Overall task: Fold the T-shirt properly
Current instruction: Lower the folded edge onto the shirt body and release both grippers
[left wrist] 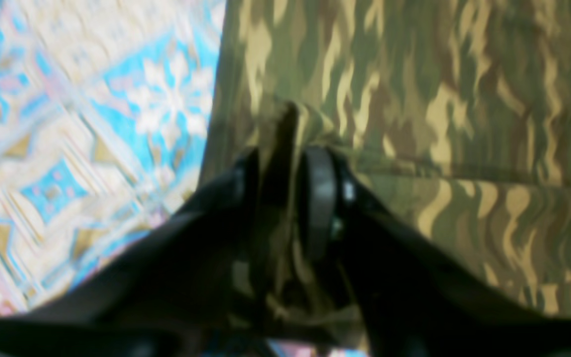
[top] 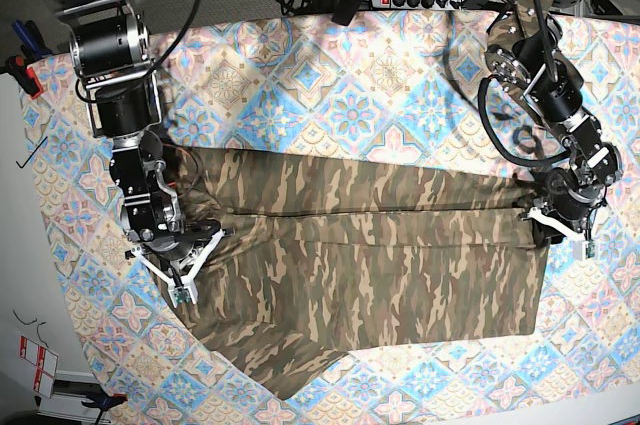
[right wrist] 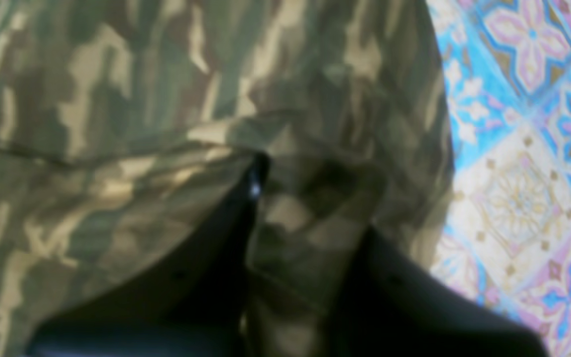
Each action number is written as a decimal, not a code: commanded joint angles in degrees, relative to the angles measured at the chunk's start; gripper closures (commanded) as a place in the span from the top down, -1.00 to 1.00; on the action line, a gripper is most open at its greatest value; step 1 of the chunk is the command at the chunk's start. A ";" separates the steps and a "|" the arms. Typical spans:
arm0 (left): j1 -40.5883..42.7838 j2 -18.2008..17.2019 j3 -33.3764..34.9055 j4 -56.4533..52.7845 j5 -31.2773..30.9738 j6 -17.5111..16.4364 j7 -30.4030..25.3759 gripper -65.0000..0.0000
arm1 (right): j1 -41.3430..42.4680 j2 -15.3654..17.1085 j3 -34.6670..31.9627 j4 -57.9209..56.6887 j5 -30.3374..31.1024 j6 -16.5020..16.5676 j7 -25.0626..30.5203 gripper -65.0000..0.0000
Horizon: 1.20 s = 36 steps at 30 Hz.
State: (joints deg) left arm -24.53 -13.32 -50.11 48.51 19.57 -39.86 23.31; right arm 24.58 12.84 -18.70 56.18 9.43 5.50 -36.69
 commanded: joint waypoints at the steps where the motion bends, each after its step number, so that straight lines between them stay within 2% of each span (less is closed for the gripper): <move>1: -0.83 -0.88 0.04 0.76 -0.89 -0.14 -2.26 -0.40 | 2.54 -0.14 0.37 0.92 0.28 -0.27 1.39 -0.92; 8: -0.65 -0.79 0.04 0.76 -0.89 -0.14 -4.98 0.20 | 5.53 -0.75 0.02 -3.13 0.20 -0.27 1.39 -0.39; 12: -0.83 -1.05 -0.05 0.94 -1.51 -0.14 -4.98 0.22 | 6.94 -0.75 0.02 -4.89 0.20 -0.27 1.39 -0.20; 16: -1.18 -1.05 -0.05 1.20 -1.51 -0.14 -4.98 0.22 | 7.03 -0.75 0.37 -3.13 0.11 -0.27 1.48 -0.17; 22: 0.40 -0.96 -0.05 5.69 -1.51 -0.14 -4.98 0.22 | 6.59 -0.67 0.72 6.19 0.11 -0.35 1.48 -0.17; 25: 1.19 -0.96 -0.05 6.21 -1.24 -0.14 -4.98 0.22 | 5.44 -0.67 3.53 9.18 0.11 -0.44 1.48 -0.17; 28: 2.07 -1.05 -0.05 6.21 -1.16 -0.14 -4.98 0.22 | 5.18 -0.67 6.52 9.09 0.11 -0.44 0.95 -0.17; 36: 3.04 -1.05 -0.05 6.48 -0.98 -0.14 -4.98 0.22 | 5.09 -0.67 6.43 4.34 0.11 -0.35 0.95 -0.17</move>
State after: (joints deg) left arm -20.14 -13.34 -50.22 53.71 19.55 -39.88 19.77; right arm 27.92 11.42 -12.47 59.83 9.41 5.56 -37.01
